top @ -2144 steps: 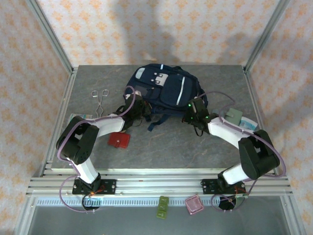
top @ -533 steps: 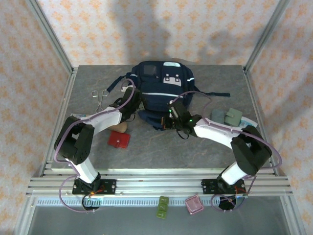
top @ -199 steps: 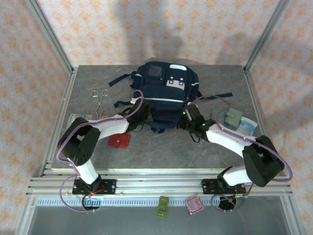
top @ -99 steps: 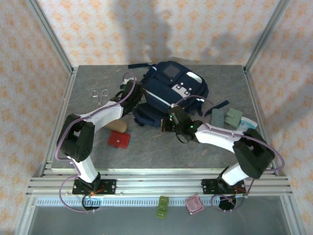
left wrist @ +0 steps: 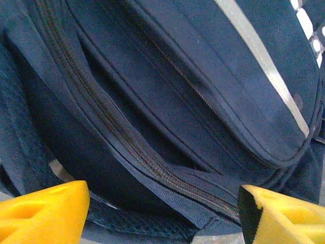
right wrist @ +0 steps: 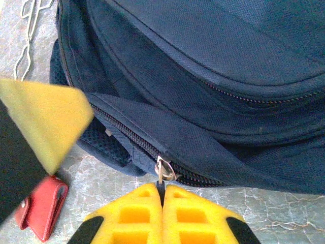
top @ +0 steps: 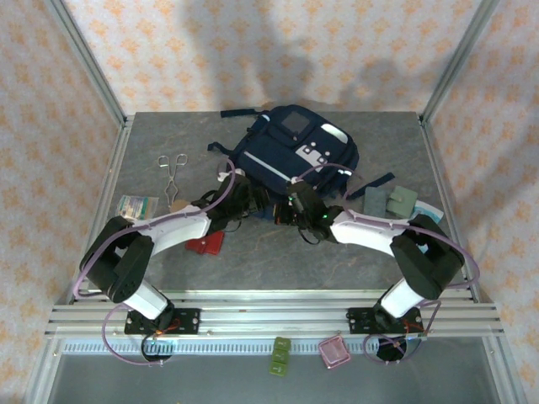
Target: Pack books, pencil case, and school supplies into a backpack
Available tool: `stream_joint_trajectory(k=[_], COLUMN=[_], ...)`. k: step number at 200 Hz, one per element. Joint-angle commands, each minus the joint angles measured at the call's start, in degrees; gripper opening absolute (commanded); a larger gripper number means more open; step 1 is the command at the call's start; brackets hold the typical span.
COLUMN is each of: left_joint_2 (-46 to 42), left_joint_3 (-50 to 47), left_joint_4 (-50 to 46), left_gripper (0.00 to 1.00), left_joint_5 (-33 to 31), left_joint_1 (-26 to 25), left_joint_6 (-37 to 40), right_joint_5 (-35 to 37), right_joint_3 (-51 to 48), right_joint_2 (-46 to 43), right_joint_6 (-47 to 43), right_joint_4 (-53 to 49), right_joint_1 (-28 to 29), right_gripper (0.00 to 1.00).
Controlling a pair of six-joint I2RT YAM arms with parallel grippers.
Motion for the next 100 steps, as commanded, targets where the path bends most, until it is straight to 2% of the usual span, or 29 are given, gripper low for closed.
stream_joint_trajectory(k=[1,23,35,49,58,70,82,100], left_joint_2=[2.3,6.7,8.93,11.23,12.49,13.41,13.49,12.71], left_joint_3=[1.85,4.47,5.68,7.04,7.55,7.5,6.94,6.05], left_joint_4=[3.93,4.24,4.06,2.94,2.41,2.6,3.13,3.1], left_gripper=[0.77,0.76,0.7,0.57,0.45,0.17,0.01,0.0], left_joint_5=[1.49,0.26,-0.73,-1.78,-1.74,-0.47,0.23,0.17], left_joint_1=[-0.83,-1.46,-1.41,-1.12,-0.58,0.21,0.86,1.77], left_joint_6=[-4.52,-5.48,-5.75,-5.58,-5.5,-5.32,-5.24,-4.7], right_joint_5=[-0.84,-0.57,-0.07,1.36,2.6,4.07,5.43,7.94], right_joint_3=[1.16,0.81,0.66,0.17,-0.15,-0.85,-1.54,-2.66], right_joint_2=[0.54,0.4,0.35,0.01,-0.25,-0.82,-1.35,-2.0], right_joint_6=[0.57,0.29,0.04,-0.45,-0.86,-1.4,-1.93,-2.87], right_joint_4=[3.01,3.01,2.67,1.94,1.24,0.41,-0.58,-2.41], right_joint_1=[0.13,0.13,0.13,0.11,0.13,-0.1,-0.68,-2.45], right_gripper=[0.0,0.0,0.0,0.0,0.0,0.0,0.0,0.0])
